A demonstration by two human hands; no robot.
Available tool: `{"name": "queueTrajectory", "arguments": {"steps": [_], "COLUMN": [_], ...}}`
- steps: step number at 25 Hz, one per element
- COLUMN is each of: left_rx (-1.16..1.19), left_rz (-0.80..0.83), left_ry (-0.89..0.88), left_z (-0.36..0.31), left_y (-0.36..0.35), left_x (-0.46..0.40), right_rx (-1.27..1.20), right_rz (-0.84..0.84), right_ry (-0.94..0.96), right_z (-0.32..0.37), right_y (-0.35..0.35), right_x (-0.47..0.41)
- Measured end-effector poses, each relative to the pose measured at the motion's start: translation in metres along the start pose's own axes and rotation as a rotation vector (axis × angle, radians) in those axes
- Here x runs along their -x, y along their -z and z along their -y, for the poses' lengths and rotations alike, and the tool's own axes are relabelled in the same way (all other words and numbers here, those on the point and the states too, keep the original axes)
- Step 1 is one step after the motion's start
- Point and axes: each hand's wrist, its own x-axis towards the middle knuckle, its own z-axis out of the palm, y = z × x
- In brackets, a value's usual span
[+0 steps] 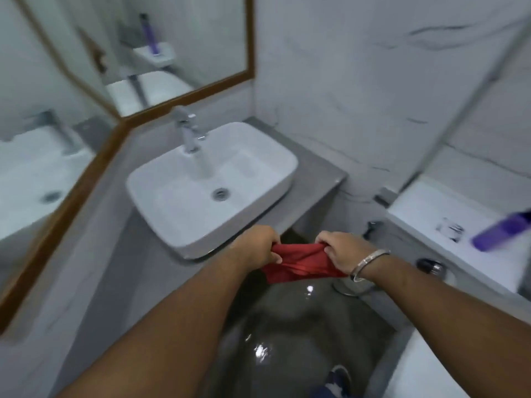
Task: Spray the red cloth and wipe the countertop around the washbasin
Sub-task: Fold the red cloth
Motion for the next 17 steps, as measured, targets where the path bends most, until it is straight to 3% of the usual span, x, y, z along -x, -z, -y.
{"name": "queueTrajectory", "arguments": {"steps": [8, 11, 14, 17], "left_rx": [0.054, 0.263, 0.299, 0.280], "left_rz": [0.122, 0.242, 0.284, 0.327], "left_ry": [-0.378, -0.364, -0.347, -0.294], "left_z": [-0.227, -0.262, -0.275, -0.275], "left_y": [-0.005, -0.003, -0.006, -0.024], "left_x": [-0.204, -0.263, -0.318, -0.367], "right_rx": [-0.347, -0.437, -0.420, -0.259], "right_rz": [-0.320, -0.398, -0.433, -0.316], "right_ry": [-0.499, -0.564, -0.627, -0.730], "right_z": [-0.230, -0.286, -0.328, -0.352], "right_y": [0.091, 0.109, 0.106, 0.092], "right_x": [0.110, 0.109, 0.071, 0.029]}}
